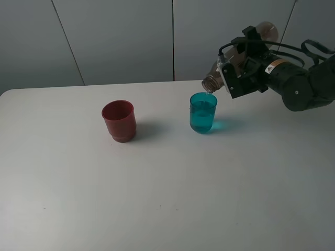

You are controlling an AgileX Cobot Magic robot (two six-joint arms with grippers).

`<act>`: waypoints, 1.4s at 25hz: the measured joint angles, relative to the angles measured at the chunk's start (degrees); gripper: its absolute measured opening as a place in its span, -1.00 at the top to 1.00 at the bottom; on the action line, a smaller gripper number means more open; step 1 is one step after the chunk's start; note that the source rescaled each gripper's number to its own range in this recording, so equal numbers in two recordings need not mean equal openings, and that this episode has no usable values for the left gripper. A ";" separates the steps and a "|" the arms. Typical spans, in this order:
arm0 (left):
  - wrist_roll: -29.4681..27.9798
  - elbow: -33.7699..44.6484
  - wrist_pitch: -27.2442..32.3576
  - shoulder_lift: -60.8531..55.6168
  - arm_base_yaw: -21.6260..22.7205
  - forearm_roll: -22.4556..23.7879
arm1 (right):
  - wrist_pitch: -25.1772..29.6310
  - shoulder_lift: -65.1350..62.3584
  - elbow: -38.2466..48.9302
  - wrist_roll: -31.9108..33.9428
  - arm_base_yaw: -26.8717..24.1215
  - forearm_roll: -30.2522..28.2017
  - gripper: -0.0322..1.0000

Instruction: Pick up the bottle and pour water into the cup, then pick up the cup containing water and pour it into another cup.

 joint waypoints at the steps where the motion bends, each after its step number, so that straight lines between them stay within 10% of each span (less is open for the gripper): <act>1: 0.00 0.00 0.00 0.00 0.00 0.00 | -0.01 0.00 0.00 0.00 0.00 0.00 0.85; 7: 0.00 0.00 0.00 0.00 0.00 0.00 | 2.31 0.00 0.00 4.08 0.00 0.00 0.85; 16: 0.00 0.00 0.00 0.00 0.00 0.00 | 10.02 0.00 0.00 28.59 0.00 -1.19 0.85; 29: 0.00 0.00 0.00 0.00 0.00 0.00 | 10.62 -3.39 -0.14 97.51 -4.83 -1.52 0.85; 35: 0.00 0.00 0.00 0.00 0.00 0.00 | 8.44 -2.24 -0.14 110.42 -10.18 -2.47 0.85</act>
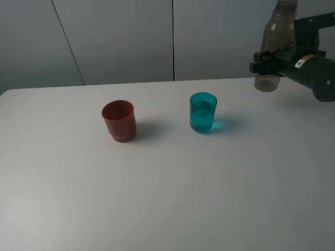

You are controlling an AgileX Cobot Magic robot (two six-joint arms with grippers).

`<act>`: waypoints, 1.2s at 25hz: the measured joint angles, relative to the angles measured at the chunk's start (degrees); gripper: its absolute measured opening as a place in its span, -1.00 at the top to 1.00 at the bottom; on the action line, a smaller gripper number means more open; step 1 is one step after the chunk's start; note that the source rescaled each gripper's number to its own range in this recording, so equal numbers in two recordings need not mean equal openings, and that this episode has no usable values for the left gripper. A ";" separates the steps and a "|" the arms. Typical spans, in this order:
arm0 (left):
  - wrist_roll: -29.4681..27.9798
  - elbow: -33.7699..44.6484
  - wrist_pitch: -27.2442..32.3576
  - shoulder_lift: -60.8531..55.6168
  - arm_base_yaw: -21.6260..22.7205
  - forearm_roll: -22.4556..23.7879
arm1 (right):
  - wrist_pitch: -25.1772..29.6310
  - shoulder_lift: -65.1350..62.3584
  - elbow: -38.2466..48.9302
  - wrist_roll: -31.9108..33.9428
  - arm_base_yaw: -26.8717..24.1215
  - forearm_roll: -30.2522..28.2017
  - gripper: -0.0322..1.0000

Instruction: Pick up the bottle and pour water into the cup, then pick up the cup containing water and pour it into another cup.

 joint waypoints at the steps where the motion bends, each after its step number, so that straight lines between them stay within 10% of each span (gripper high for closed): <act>1: 0.00 0.00 0.00 0.00 0.00 0.00 | -1.14 0.76 0.00 0.93 -0.27 -0.13 0.85; 18: 0.00 0.00 0.00 0.00 0.00 0.00 | -6.20 16.09 -13.56 15.43 -0.27 -18.56 0.85; 30: 0.00 0.00 0.00 0.00 0.00 0.00 | -4.50 20.65 -16.02 15.72 -0.27 -19.80 0.85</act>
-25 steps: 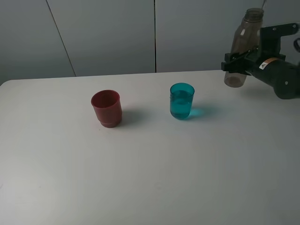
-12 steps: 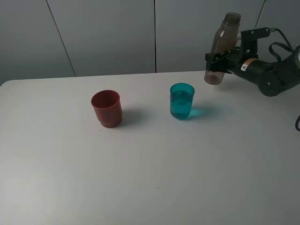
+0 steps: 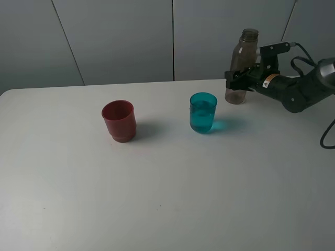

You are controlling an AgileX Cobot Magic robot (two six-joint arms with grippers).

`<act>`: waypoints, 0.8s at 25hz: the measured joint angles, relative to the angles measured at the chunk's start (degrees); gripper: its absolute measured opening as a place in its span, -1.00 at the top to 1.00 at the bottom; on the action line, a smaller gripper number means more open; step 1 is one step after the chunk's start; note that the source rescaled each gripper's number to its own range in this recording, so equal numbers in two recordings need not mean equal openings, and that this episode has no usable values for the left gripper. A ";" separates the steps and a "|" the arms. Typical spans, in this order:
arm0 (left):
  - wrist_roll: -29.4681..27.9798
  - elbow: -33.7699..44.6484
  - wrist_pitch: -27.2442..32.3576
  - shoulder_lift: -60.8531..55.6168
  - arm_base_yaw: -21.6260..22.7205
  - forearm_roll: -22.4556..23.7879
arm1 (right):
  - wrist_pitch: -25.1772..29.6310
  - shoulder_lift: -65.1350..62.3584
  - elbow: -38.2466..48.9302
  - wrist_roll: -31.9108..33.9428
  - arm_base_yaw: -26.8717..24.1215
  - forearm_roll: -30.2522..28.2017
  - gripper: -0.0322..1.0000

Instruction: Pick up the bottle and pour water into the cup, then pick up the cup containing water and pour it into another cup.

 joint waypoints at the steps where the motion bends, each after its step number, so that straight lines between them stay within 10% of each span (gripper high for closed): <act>1: 0.00 0.00 0.00 0.00 0.00 0.00 | 0.17 0.00 0.00 0.00 0.00 0.00 0.85; 10: 0.00 0.00 0.00 0.00 0.00 0.00 | 0.65 0.13 -0.27 0.00 0.00 0.00 0.85; 11: 0.00 0.00 0.00 0.00 0.00 0.00 | 0.69 0.13 -0.27 0.00 0.00 -0.12 0.70; 14: 0.00 0.00 0.00 0.00 0.00 0.00 | 1.90 0.13 -0.27 0.21 0.00 -0.21 -0.74; 20: 0.00 0.00 0.00 0.00 0.00 0.00 | 5.98 -1.62 -0.27 1.45 -0.18 -0.64 -0.95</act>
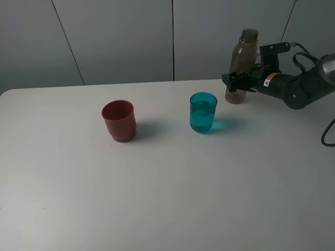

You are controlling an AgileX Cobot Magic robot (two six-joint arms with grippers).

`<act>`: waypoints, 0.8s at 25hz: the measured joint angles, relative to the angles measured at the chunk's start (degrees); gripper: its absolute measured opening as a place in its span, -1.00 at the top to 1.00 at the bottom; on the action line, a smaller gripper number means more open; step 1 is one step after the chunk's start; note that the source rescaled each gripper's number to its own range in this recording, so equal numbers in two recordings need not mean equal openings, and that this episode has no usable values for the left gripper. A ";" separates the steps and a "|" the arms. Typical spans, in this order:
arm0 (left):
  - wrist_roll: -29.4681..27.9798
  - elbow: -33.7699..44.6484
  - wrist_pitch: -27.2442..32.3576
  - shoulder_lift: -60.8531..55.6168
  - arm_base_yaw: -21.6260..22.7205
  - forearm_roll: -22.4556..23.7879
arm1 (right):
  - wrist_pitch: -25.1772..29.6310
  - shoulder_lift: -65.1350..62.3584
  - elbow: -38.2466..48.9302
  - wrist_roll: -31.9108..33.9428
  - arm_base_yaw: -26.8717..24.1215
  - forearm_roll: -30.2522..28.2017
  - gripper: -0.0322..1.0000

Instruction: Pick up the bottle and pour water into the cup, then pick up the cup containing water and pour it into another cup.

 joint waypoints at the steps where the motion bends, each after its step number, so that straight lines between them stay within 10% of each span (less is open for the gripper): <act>1: 0.00 0.00 0.00 0.00 0.00 0.00 | -0.01 -0.56 0.50 0.09 -0.05 -0.11 -0.95; 12: 0.00 0.00 0.00 0.00 0.00 0.00 | 3.43 -13.72 13.90 0.14 -0.20 -1.60 -0.96; 20: 0.00 0.00 0.00 0.00 0.00 0.00 | 4.30 -26.70 28.79 0.14 -0.20 -13.66 -0.96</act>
